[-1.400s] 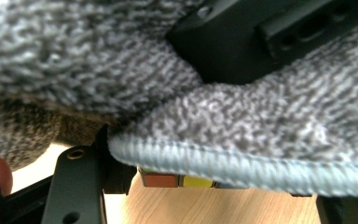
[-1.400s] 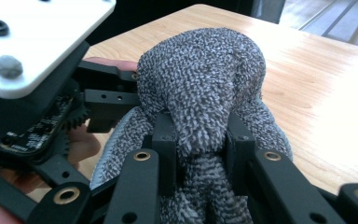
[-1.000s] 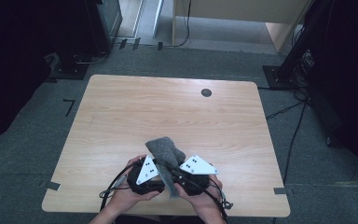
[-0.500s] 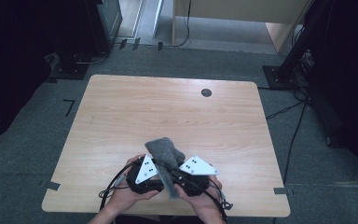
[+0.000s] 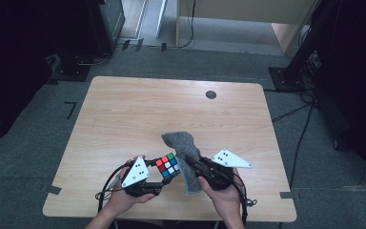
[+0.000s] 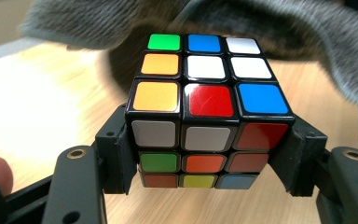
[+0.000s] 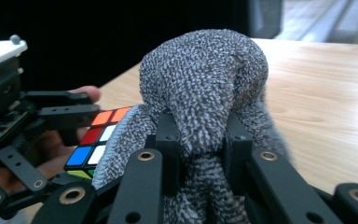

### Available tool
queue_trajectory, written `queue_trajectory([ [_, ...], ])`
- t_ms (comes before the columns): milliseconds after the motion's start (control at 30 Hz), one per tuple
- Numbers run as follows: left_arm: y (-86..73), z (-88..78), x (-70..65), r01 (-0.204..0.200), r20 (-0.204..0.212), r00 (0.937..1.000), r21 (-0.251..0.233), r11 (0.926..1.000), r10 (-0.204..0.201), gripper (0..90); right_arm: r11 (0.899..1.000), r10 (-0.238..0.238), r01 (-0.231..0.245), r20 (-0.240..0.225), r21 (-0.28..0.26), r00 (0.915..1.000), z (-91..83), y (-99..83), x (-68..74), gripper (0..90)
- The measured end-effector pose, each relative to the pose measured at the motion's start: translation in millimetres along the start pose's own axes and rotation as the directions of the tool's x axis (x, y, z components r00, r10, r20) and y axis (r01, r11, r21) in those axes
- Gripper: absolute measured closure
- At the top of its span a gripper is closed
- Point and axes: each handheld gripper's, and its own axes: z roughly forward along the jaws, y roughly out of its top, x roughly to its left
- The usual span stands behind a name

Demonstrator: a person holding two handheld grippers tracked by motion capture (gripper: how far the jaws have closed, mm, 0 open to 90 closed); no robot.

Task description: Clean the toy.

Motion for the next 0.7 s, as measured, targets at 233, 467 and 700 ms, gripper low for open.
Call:
queue_trajectory([
  [233, 2.5, -8.2, 1.4, -0.003, 0.035, 0.9994, -0.049, 0.9988, 0.005, 34.0, 0.994, 0.022, -0.019, -0.022, 0.105, 0.9995, 16.4, -19.4, -6.9, 75.6],
  [467, -1.7, -2.4, -0.7, -0.03, 0.037, 0.9989, -0.002, 0.9995, 0.03, 34.1, 0.998, 0.033, -0.033, -0.008, 0.047, 0.9994, 6.8, -10.9, -7.6, 75.3],
  [700, 1.4, -5.0, -1.8, -0.034, 0.045, 0.9984, -0.013, 0.9993, 0.034, 34.0, 0.996, 0.039, -0.035, -0.042, 0.077, 0.9983, 14.0, -18.8, -5.3, 75.5],
])
